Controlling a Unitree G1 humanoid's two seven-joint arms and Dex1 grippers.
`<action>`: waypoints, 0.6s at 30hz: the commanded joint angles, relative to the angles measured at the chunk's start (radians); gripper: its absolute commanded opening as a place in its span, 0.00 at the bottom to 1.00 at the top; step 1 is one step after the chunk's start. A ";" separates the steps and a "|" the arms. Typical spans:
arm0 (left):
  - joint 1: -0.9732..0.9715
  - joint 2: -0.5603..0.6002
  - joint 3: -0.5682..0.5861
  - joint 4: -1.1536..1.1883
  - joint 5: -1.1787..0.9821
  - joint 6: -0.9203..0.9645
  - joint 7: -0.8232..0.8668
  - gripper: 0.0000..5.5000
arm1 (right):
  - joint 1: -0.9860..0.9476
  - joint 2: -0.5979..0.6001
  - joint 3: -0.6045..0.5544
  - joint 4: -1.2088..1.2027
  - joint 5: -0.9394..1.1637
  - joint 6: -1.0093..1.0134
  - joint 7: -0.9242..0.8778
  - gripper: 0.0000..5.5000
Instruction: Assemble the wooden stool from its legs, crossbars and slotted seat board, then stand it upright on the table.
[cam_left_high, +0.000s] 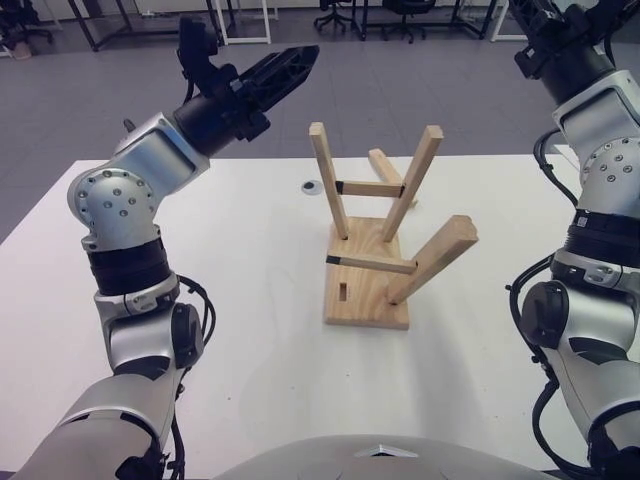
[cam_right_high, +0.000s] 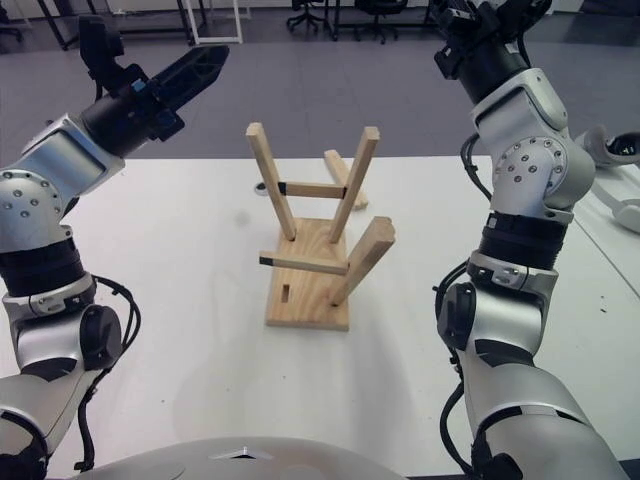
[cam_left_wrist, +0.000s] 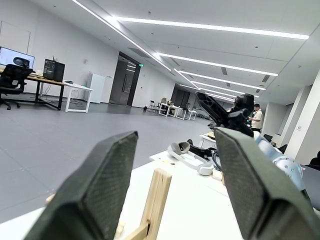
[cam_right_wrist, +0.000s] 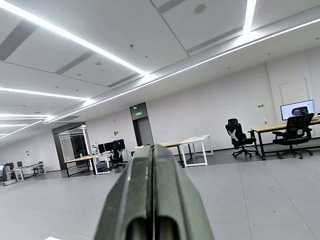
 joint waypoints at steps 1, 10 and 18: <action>0.030 0.026 0.003 -0.004 0.009 -0.002 0.007 0.51 | 0.014 -0.029 -0.040 0.131 -0.063 -0.058 -0.036 0.00; 0.106 0.033 0.029 0.032 0.055 -0.071 0.035 0.51 | 0.137 -0.002 0.084 0.672 -0.367 -0.201 -0.113 0.00; 0.208 0.039 -0.011 0.049 0.161 -0.145 0.001 0.51 | 0.168 0.076 0.349 0.926 -0.644 -0.521 0.095 0.21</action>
